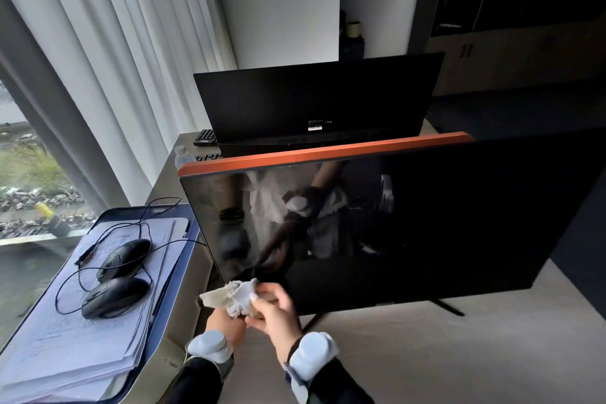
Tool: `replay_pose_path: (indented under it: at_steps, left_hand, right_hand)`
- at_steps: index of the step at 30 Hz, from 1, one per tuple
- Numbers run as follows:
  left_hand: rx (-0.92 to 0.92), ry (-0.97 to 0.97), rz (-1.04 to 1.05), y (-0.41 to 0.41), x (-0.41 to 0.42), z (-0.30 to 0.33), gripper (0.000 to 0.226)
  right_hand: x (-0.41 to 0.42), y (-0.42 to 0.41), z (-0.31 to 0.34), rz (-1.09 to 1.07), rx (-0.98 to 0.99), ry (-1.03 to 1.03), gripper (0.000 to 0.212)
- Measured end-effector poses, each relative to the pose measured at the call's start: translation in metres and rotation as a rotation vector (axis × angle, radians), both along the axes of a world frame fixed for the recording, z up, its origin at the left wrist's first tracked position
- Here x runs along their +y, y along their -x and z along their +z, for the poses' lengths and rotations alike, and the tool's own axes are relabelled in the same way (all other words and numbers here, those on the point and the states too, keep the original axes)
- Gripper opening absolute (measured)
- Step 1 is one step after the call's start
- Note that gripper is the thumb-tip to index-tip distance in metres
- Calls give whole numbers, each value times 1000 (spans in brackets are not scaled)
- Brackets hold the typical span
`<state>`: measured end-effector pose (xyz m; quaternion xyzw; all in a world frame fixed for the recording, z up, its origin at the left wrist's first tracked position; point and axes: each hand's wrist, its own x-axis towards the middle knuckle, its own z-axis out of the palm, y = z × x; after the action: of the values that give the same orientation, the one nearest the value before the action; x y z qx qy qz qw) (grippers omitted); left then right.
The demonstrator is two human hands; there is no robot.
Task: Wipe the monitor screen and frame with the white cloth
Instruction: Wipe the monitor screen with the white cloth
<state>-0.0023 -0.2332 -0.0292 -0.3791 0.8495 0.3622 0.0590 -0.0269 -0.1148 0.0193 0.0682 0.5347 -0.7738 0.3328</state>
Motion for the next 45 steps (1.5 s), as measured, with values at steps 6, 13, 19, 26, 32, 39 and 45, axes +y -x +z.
replay_pose_path:
  at_steps: [6, 13, 19, 26, 32, 39, 45]
  left_hand:
    - [275, 19, 68, 9, -8, 32, 20]
    - [385, 79, 75, 26, -22, 65, 24]
    - [341, 20, 75, 21, -14, 67, 36]
    - [318, 46, 85, 24, -17, 61, 42]
    - [369, 65, 102, 28, -20, 60, 41]
    - [203, 128, 70, 29, -14, 75, 45]
    - [203, 145, 77, 23, -4, 92, 47]
  right_hand:
    - [78, 30, 22, -252, -16, -13, 7]
    - [195, 66, 43, -518, 93, -50, 13]
    - [172, 60, 44, -506, 122, -218, 15]
    - [42, 6, 65, -48, 191, -232, 20]
    - [37, 10, 81, 12, 108, -161, 25]
    - [153, 62, 83, -287, 34, -107, 15]
    - [291, 119, 88, -485, 22, -120, 17]
